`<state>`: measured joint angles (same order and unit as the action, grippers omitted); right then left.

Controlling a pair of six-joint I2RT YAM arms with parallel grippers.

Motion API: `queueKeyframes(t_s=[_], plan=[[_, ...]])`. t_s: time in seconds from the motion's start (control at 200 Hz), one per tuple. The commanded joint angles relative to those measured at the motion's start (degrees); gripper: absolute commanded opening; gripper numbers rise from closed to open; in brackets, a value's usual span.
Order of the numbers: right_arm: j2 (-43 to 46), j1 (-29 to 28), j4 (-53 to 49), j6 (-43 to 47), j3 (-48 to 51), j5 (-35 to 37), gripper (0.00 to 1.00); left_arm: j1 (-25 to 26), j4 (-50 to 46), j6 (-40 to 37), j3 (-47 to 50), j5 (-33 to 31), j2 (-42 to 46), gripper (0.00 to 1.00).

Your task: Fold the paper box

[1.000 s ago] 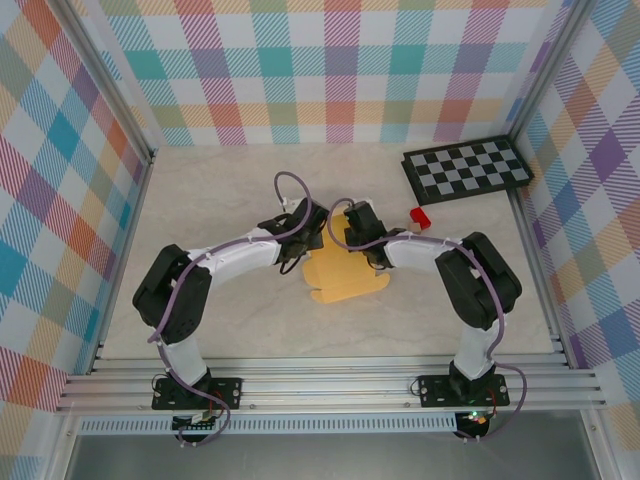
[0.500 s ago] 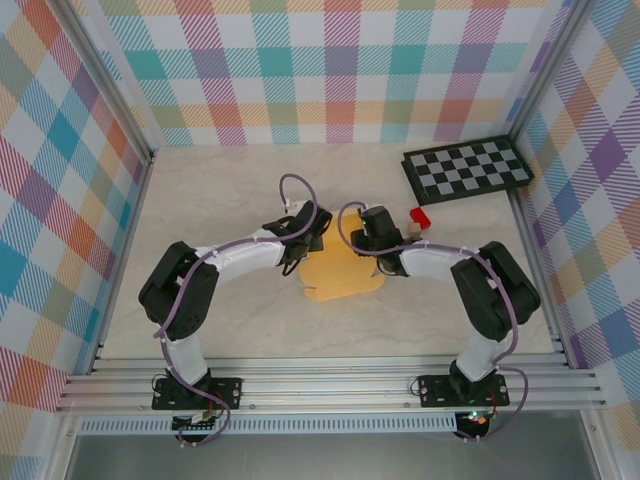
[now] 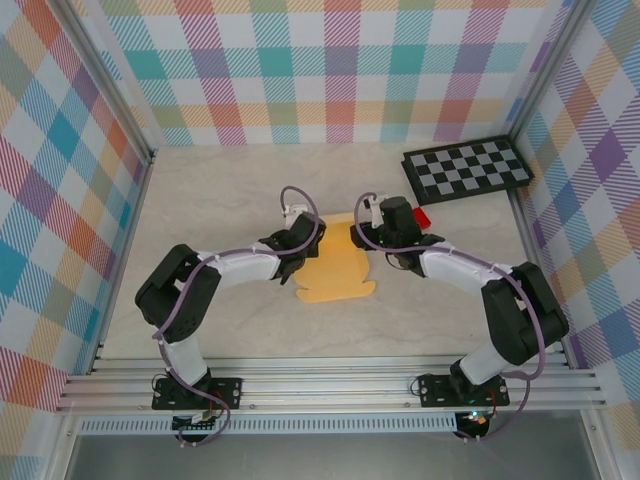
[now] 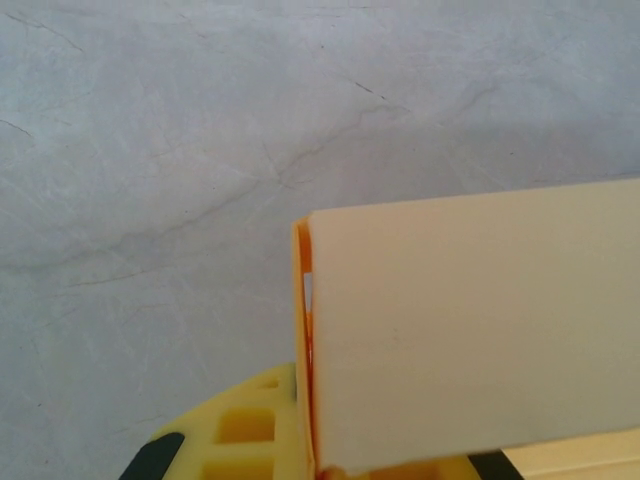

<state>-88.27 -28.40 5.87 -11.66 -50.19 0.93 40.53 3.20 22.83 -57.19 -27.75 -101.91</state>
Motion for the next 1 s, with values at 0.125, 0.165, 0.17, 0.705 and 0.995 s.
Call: queueKeyframes(t_s=[0.125,0.165,0.17,0.705,0.995], plan=[[0.66,2.74,-8.06,-8.32,-6.30,-5.49,0.43,0.81,16.26,-9.51,8.10,-2.70,2.01,0.00],[0.10,2.70,-8.62,-8.86,-7.07,-6.44,0.43,0.86,16.64,-9.87,8.38,-3.28,1.78,0.00],[0.02,2.72,-8.65,-8.93,-7.13,-6.59,0.43,0.86,16.61,-9.94,8.40,-3.41,1.75,0.00],[-4.32,2.74,-7.60,-14.18,-5.42,-13.25,0.29,3.73,20.35,-11.84,11.30,-8.81,0.85,0.00],[-4.91,2.73,-5.81,-14.86,-0.32,-12.73,0.18,3.88,21.84,-12.28,13.48,-5.72,0.24,0.00]])
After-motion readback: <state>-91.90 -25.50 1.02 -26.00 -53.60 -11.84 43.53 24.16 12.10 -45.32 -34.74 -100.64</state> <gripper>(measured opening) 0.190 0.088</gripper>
